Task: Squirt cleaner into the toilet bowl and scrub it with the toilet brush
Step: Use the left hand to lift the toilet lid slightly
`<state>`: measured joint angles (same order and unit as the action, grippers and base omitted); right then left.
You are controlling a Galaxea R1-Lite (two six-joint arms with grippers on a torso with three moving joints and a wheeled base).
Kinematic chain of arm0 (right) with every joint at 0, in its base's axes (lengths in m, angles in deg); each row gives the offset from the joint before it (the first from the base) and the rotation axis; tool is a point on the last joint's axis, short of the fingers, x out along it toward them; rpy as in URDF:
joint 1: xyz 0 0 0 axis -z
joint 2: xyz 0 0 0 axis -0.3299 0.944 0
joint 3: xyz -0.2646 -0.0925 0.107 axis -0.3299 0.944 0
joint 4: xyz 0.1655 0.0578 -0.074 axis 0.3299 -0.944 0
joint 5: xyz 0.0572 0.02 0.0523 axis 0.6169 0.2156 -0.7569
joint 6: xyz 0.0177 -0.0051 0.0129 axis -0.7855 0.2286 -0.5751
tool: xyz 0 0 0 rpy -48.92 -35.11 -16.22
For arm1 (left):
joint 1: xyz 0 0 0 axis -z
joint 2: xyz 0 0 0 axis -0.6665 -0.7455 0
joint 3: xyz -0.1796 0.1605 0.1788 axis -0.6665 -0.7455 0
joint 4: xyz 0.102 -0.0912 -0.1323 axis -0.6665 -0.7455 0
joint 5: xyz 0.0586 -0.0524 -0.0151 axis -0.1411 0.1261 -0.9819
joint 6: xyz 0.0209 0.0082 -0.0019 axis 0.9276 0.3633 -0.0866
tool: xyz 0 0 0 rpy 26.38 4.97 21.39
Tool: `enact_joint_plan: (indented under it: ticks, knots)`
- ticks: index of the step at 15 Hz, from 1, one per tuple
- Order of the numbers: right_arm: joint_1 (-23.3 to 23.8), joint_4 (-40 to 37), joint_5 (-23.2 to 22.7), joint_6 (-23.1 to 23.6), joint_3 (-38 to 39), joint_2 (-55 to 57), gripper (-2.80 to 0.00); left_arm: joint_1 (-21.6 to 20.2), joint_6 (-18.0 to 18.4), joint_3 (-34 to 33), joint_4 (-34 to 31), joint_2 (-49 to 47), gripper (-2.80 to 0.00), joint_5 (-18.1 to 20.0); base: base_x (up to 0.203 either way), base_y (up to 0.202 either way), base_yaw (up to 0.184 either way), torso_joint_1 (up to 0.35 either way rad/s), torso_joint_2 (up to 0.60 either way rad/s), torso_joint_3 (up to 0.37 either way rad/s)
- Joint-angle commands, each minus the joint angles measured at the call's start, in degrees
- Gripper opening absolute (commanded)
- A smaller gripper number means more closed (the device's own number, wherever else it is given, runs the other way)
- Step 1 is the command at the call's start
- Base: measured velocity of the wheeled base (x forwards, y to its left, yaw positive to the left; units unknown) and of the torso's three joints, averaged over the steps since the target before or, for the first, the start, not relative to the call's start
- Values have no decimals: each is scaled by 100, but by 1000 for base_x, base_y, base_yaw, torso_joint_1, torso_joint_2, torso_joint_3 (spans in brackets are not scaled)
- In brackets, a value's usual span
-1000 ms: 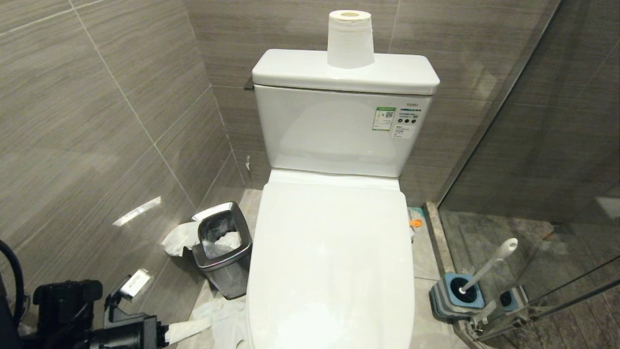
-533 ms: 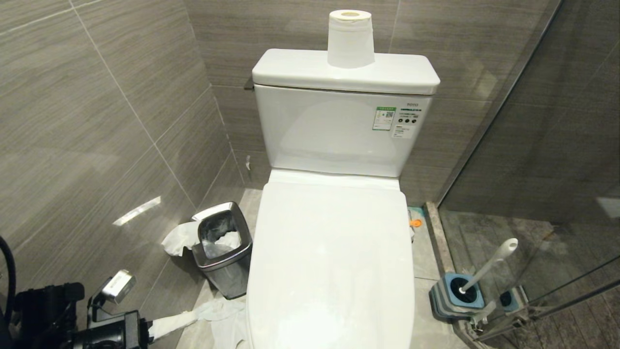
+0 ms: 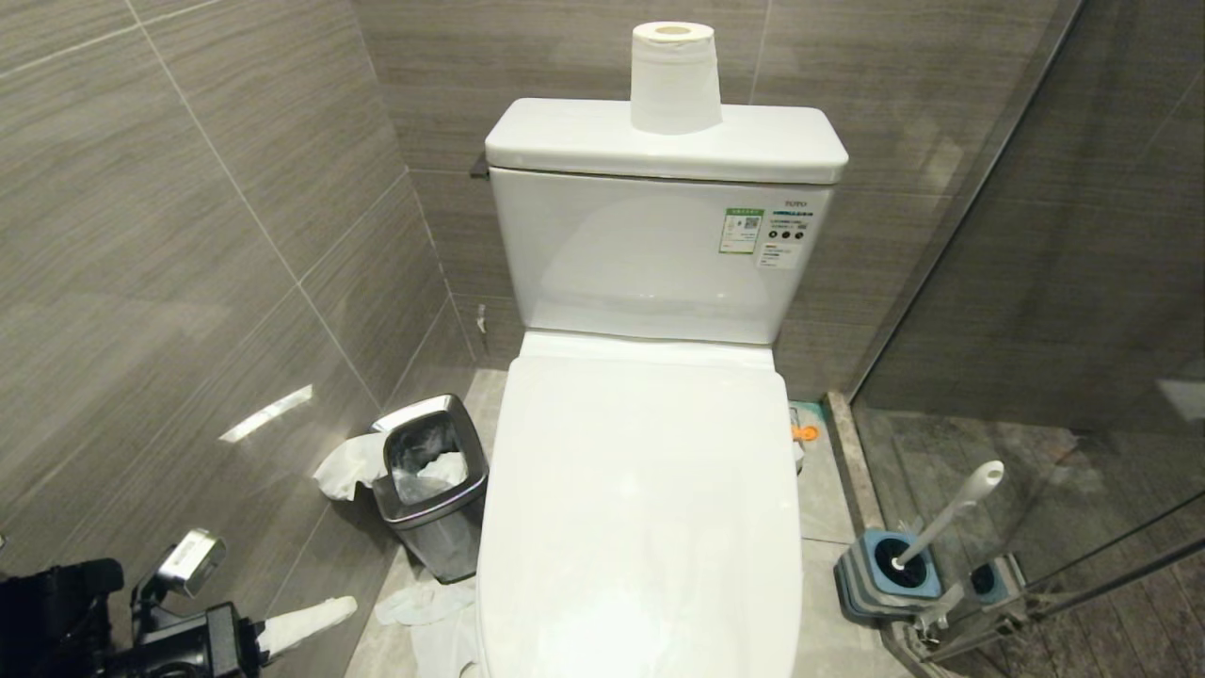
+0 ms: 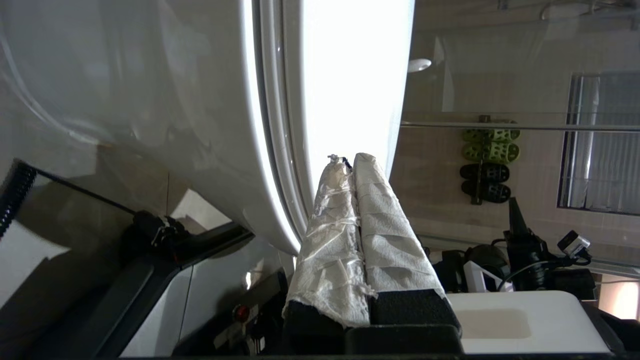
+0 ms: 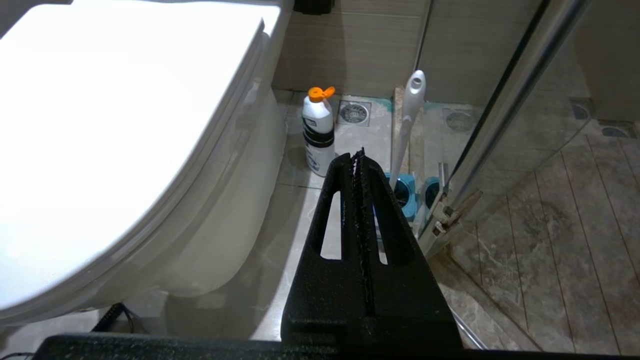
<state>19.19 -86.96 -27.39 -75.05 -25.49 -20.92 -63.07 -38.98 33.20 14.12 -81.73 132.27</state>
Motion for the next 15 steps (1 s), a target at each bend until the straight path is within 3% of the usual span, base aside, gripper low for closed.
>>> enact_joint_plan:
  ticks: [1,2,8,15]
  knots:
    - [-1,0,0,-2,4,2,-280,2,178,-57,21,-565,-280,63,0,0,0,0,0,0]
    - [-1,0,0,-2,5,2,-280,5,530,-199,62,-670,-280,113,0,0,0,0,0,0]
    - [-1,0,0,-2,-3,2,-280,166,1032,-250,38,-684,-280,182,0,0,0,0,0,0]
    - [-1,0,0,-2,4,2,-280,386,1177,-248,8,-19,-280,254,0,0,0,0,0,0]
